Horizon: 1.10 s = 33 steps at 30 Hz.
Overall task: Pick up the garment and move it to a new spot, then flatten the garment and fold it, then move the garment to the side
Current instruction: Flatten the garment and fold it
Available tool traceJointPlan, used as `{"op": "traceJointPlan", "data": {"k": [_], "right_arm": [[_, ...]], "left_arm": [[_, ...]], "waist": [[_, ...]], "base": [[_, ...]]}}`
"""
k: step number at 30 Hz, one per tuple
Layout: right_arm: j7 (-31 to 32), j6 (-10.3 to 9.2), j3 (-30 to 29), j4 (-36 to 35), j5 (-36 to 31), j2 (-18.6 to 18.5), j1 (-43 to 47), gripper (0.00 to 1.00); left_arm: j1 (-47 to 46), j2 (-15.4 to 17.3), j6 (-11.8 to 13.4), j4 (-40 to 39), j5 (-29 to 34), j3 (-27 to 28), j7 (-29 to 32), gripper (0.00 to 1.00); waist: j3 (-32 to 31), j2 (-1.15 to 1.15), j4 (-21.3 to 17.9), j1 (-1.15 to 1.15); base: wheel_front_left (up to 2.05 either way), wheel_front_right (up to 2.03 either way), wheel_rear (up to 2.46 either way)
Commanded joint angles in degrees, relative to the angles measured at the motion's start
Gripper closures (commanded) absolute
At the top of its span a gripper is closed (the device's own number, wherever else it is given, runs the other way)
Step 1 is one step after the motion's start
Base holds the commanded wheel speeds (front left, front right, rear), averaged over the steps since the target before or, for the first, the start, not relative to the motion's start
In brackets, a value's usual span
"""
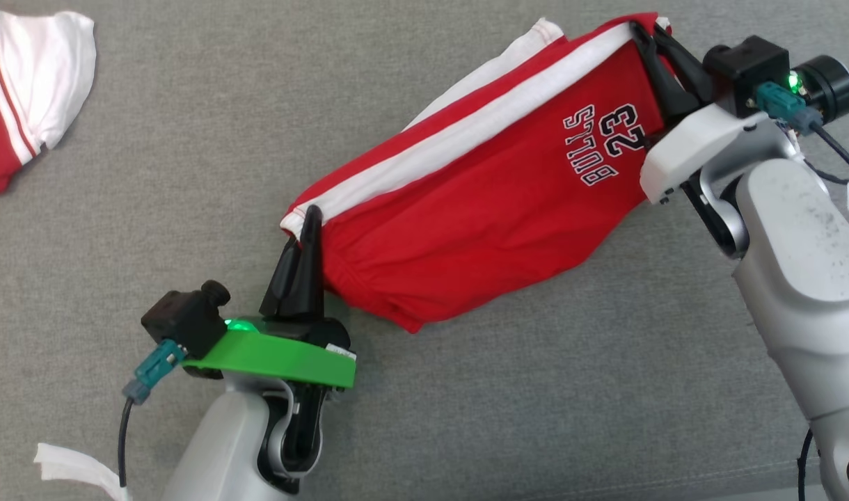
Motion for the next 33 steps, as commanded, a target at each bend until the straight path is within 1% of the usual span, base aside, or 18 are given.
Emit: {"op": "traceJointPlan", "data": {"k": [1, 8, 9, 10, 11, 12, 13, 14, 15, 16, 17, 23, 28, 33], "right_arm": [[0.17, -0.07, 1.06, 2.39, 0.1, -0.28, -2.25, 1.0], [-0.54, -0.08, 6.26, 13.93, 1.76, 0.07, -10.43, 1.0], [-0.64, -0.08, 6.71, 15.33, 2.06, 0.15, -11.05, 0.92], [-1.03, -0.08, 7.19, 16.81, 2.4, 0.28, -11.76, 0.8], [-1.36, -0.08, 7.43, 17.95, 2.76, 0.37, -12.28, 0.62], [-2.01, -0.08, 7.7, 19.24, 3.18, 0.55, -12.84, 0.05], [-2.52, -0.08, 7.8, 20.25, 3.49, 0.61, -13.33, 0.0], [-3.22, -0.08, 7.93, 21.37, 3.73, 0.69, -13.77, 0.0], [-3.77, -0.08, 8.01, 22.19, 4.03, 0.81, -14.11, 0.0], [-4.34, -0.08, 8.13, 23.19, 4.19, 0.97, -14.3, 0.0], [-4.83, -0.08, 8.3, 23.81, 4.34, 1.01, -14.45, 0.0], [-6.73, -0.08, 9.43, 27.2, 5.96, 0.61, -14.54, 0.0], [-6.8, -0.08, 11.4, 29.36, 8.25, -0.52, -12.55, 0.0], [-6.25, -0.08, 13.16, 30.27, 11.34, -2.0, -10.62, 0.0]], "left_arm": [[-1.9, -0.06, 0.37, 0.56, -0.59, -0.02, 0.0, 1.0], [-4.07, -0.06, 1.37, 1.34, -3.2, -2.47, 0.01, 1.0], [-3.95, -0.05, 1.61, 1.33, -3.48, -2.83, 0.01, 1.0], [-3.67, -0.05, 1.76, 1.26, -3.86, -3.2, 0.01, 1.0], [-3.37, -0.06, 1.85, 1.13, -4.09, -3.42, 0.01, 1.0], [-2.95, -0.06, 2.16, 0.98, -4.18, -3.65, 0.01, 1.0], [-2.55, -0.06, 2.42, 0.85, -4.31, -3.86, 0.01, 1.0], [-2.03, -0.05, 2.59, 0.7, -4.62, -4.09, 0.01, 1.0], [-1.62, -0.06, 2.76, 0.54, -5.21, -4.31, 0.01, 0.73], [-1.15, -0.06, 2.86, 0.38, -5.74, -4.45, 0.01, 0.44], [-1.01, -0.05, 3.12, 0.22, -5.21, -4.46, 0.01, 0.0], [1.33, 0.62, 3.57, -0.04, -2.68, -4.45, 0.01, 0.0], [3.07, 2.67, 4.13, -0.78, 2.09, -3.93, 0.01, 0.0], [4.61, 4.44, 4.79, -1.99, 5.36, -1.91, 0.01, 0.0]], "waist": [[4.31, 0.0, 3.85, 0.0], [5.79, 0.0, 5.26, 0.0], [5.7, 0.0, 5.39, 0.0], [5.53, 0.0, 5.52, 0.0], [5.36, 0.0, 5.6, 0.0], [5.09, 0.0, 5.68, 0.0], [4.86, 0.0, 5.72, 0.0], [4.44, 0.0, 5.73, 0.0], [4.15, 0.0, 5.72, 0.0], [3.66, 0.0, 5.66, 0.0], [3.3, 0.0, 5.62, 0.0], [-0.42, 0.0, 5.1, 0.0], [-4.55, 0.0, 4.94, 0.0], [-8.29, 0.0, 5.06, 0.0]], "base": [[0.0, 0.0, 0.0], [0.0, 0.0, 0.0], [0.0, 0.0, 0.0], [0.0, 0.0, 0.0], [0.0, 0.0, 0.0], [0.0, 0.0, 0.0], [0.0, 0.0, 0.0], [0.0, 0.0, 0.0], [0.0, 0.0, 0.0], [0.0, 0.0, 0.0], [0.0, 0.0, 0.0], [0.0, 0.0, 0.0], [0.0, 0.0, 0.0], [0.0, 0.0, 0.0]]}}
